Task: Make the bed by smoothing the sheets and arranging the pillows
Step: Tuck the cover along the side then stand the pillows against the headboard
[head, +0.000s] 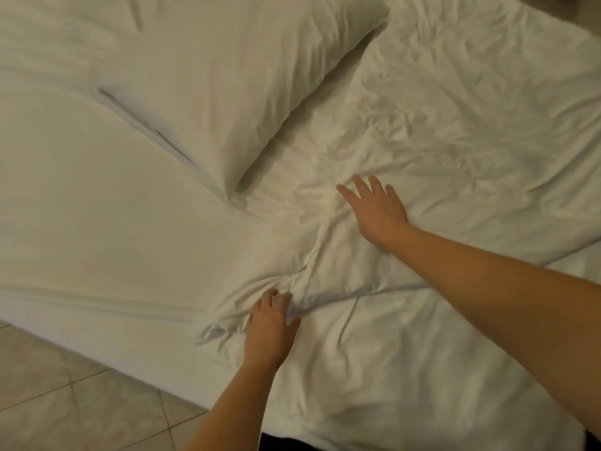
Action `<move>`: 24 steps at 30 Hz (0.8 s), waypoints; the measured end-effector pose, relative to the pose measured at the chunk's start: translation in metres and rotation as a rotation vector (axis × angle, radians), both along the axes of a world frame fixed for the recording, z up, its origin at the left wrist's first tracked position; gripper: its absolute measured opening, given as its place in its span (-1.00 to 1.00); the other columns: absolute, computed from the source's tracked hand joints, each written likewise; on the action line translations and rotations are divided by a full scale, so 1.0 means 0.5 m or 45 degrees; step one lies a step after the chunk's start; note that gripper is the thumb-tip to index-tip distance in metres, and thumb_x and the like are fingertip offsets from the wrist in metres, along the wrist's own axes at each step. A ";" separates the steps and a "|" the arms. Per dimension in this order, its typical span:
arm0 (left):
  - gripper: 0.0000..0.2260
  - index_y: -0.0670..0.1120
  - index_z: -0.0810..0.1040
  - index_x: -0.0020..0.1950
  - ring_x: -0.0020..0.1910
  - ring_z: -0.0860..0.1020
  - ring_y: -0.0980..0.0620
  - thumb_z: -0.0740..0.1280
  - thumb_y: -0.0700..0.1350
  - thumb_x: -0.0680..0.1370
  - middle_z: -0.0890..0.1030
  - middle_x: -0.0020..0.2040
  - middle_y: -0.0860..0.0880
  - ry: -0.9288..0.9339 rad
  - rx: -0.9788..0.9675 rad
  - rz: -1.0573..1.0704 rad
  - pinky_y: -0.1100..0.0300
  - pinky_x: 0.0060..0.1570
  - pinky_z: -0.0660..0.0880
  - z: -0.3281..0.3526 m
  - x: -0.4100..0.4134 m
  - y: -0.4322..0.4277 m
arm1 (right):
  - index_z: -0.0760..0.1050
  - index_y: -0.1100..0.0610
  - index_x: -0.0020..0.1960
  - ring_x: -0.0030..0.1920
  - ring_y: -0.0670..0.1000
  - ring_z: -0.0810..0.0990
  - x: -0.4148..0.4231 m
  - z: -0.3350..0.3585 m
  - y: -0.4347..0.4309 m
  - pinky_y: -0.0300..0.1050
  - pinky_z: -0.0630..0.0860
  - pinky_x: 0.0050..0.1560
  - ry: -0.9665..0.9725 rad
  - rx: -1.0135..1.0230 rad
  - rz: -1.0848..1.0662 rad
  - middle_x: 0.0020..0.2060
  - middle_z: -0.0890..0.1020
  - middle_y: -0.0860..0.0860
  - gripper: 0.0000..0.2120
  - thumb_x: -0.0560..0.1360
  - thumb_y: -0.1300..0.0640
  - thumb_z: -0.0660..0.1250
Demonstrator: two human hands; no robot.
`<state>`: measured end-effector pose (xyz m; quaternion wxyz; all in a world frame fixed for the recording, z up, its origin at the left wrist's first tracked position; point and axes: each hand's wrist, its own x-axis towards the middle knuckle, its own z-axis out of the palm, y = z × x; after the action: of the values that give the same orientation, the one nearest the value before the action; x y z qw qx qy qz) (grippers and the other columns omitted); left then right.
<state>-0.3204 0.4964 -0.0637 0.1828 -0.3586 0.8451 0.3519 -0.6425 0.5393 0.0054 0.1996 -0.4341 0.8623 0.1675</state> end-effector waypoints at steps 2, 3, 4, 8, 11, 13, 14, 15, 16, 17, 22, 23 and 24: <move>-0.46 0.10 0.40 0.49 0.42 0.41 -0.09 0.44 0.13 0.53 0.38 0.48 0.02 0.008 -0.064 -0.012 -0.05 0.31 0.48 -0.030 0.002 0.004 | -0.15 -0.15 0.65 0.63 0.20 -0.06 -0.018 -0.025 -0.027 0.24 0.06 0.57 0.030 0.040 0.057 0.65 -0.09 0.04 -0.14 0.55 0.40 0.14; -0.45 0.10 0.40 0.49 0.41 0.42 -0.08 0.45 0.12 0.53 0.40 0.48 0.03 0.009 -0.102 -0.021 -0.06 0.28 0.49 -0.041 0.002 0.007 | -0.11 -0.15 0.65 0.63 0.21 -0.08 -0.026 -0.039 -0.039 0.25 0.05 0.57 0.038 0.077 0.073 0.65 -0.10 0.04 -0.18 0.57 0.38 0.13; -0.45 0.11 0.42 0.48 0.38 0.45 -0.07 0.46 0.10 0.52 0.43 0.46 0.05 0.010 -0.142 -0.026 -0.07 0.24 0.51 -0.049 0.003 0.009 | -0.03 -0.12 0.65 0.63 0.21 -0.09 -0.033 -0.052 -0.048 0.27 0.04 0.56 0.046 0.123 0.088 0.65 -0.10 0.05 -0.24 0.58 0.34 0.13; -0.73 0.13 0.63 0.20 0.18 0.58 -0.10 0.49 0.02 0.51 0.59 0.26 0.08 0.065 -0.305 -0.002 -0.07 0.06 0.50 -0.076 0.012 0.000 | 0.33 0.01 0.51 0.61 0.22 -0.02 -0.038 -0.087 -0.060 0.28 0.13 0.51 0.131 0.285 0.222 0.62 0.11 0.05 -0.53 0.61 0.17 0.20; -0.89 0.12 0.68 0.06 0.08 0.58 -0.09 0.46 0.02 0.54 0.62 0.16 0.11 0.111 -0.383 -0.037 -0.04 0.03 0.47 -0.085 0.016 -0.009 | 0.43 0.00 0.43 0.59 0.18 0.08 -0.037 -0.077 -0.037 0.29 0.05 0.54 0.219 0.400 0.338 0.45 0.42 0.02 -0.62 0.63 0.11 0.19; -0.92 0.10 0.68 0.04 0.06 0.58 -0.07 0.44 0.02 0.57 0.63 0.14 0.13 0.149 -0.387 -0.078 -0.03 0.03 0.46 -0.079 0.018 -0.009 | 0.47 0.01 0.36 0.56 0.16 0.17 -0.040 -0.050 -0.007 0.31 -0.06 0.56 0.235 0.468 0.350 0.28 0.58 0.00 -0.66 0.61 0.13 0.21; -0.93 0.09 0.67 0.04 0.06 0.58 -0.06 0.43 0.01 0.58 0.63 0.14 0.13 0.176 -0.389 -0.103 -0.01 0.04 0.47 -0.071 0.020 -0.009 | 0.48 0.01 0.34 0.51 0.15 0.25 -0.043 -0.030 0.014 0.32 -0.09 0.56 0.243 0.492 0.342 0.19 0.62 -0.02 -0.68 0.60 0.14 0.22; -0.94 0.08 0.66 0.04 0.05 0.58 -0.05 0.41 0.00 0.60 0.64 0.12 0.13 0.205 -0.393 -0.127 0.01 0.04 0.46 -0.060 0.021 -0.008 | 0.47 0.01 0.33 0.46 0.13 0.31 -0.046 -0.008 0.038 0.32 -0.12 0.56 0.257 0.510 0.328 0.14 0.64 -0.03 -0.69 0.60 0.13 0.22; -0.95 0.07 0.64 0.03 0.04 0.57 -0.04 0.38 -0.01 0.62 0.64 0.09 0.14 0.228 -0.394 -0.150 0.03 0.04 0.46 -0.046 0.021 -0.008 | 0.46 0.01 0.33 0.42 0.12 0.36 -0.049 0.015 0.067 0.32 -0.13 0.56 0.272 0.526 0.311 0.11 0.64 -0.05 -0.69 0.60 0.12 0.22; -0.92 0.07 0.62 0.01 0.01 0.57 -0.03 0.33 -0.02 0.65 0.64 0.04 0.14 0.239 -0.390 -0.173 0.05 0.03 0.46 -0.030 0.020 -0.007 | 0.45 0.00 0.35 0.39 0.11 0.37 -0.052 0.039 0.099 0.31 -0.13 0.56 0.293 0.547 0.288 0.12 0.64 -0.05 -0.68 0.61 0.11 0.22; -0.86 0.05 0.44 -0.08 -0.17 0.53 -0.02 0.30 -0.06 0.67 0.57 -0.20 0.11 0.267 -0.346 -0.333 0.10 -0.10 0.47 0.051 0.008 0.026 | 0.55 -0.03 0.30 0.36 0.09 0.38 -0.039 0.159 0.279 0.25 0.02 0.55 0.349 0.657 0.057 0.21 0.59 -0.03 -0.68 0.59 0.15 0.23; -0.86 0.05 0.45 -0.08 -0.18 0.53 -0.02 0.32 -0.06 0.67 0.57 -0.20 0.10 0.288 -0.336 -0.382 0.10 -0.11 0.49 0.062 0.008 0.037 | 0.55 -0.03 0.29 0.35 0.09 0.38 -0.026 0.178 0.321 0.23 0.05 0.54 0.353 0.669 0.016 0.22 0.59 -0.03 -0.69 0.58 0.15 0.24; -0.88 0.04 0.47 -0.06 -0.17 0.54 -0.02 0.31 -0.05 0.67 0.58 -0.19 0.10 0.309 -0.314 -0.440 0.10 -0.10 0.50 0.073 0.008 0.051 | 0.55 -0.02 0.29 0.33 0.09 0.40 -0.011 0.195 0.368 0.21 0.09 0.52 0.362 0.668 -0.027 0.22 0.59 -0.03 -0.69 0.58 0.15 0.26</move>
<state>-0.3163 0.5217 -0.0273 0.0921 -0.1835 0.9462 0.2500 -0.6477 0.7235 0.1027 0.1839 -0.3307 0.8134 0.4418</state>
